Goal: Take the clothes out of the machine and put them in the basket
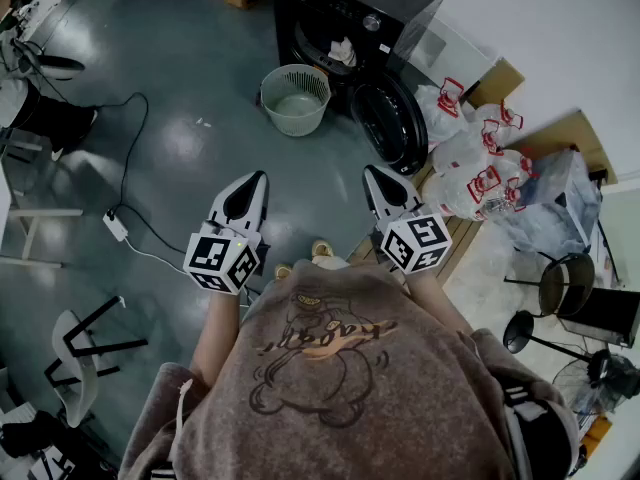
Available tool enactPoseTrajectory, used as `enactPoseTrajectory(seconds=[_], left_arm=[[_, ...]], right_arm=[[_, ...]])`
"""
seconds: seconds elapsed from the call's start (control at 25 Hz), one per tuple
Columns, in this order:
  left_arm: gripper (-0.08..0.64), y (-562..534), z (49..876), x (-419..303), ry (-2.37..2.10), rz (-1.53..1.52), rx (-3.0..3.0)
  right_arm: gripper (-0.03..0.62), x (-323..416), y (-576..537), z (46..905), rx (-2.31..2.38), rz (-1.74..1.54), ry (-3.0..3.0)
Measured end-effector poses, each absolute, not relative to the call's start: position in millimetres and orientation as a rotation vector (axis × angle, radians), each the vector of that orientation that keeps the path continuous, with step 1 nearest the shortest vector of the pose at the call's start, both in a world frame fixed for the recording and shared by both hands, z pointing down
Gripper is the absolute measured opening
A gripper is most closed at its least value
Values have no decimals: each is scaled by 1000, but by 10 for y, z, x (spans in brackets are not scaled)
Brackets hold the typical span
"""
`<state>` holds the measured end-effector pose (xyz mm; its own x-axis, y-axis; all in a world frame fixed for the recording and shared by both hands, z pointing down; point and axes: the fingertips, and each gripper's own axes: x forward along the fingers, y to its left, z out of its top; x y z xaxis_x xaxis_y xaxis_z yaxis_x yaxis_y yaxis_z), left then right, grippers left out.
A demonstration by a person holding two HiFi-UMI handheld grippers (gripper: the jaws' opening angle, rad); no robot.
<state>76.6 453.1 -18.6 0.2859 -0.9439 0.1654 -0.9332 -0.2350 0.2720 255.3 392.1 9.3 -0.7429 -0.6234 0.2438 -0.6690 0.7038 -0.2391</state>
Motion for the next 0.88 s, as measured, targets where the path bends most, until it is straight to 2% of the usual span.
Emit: enactPoseTrajectory(seconds=[0.56, 0.88], left_arm=[[5, 4068, -155, 812, -1722, -88, 2219], [5, 3766, -73, 695, -1787, -59, 2161]], right_arm=[[-6, 2684, 3565, 298, 1001, 558, -2738], [-5, 2482, 3193, 380, 897, 586, -2779]])
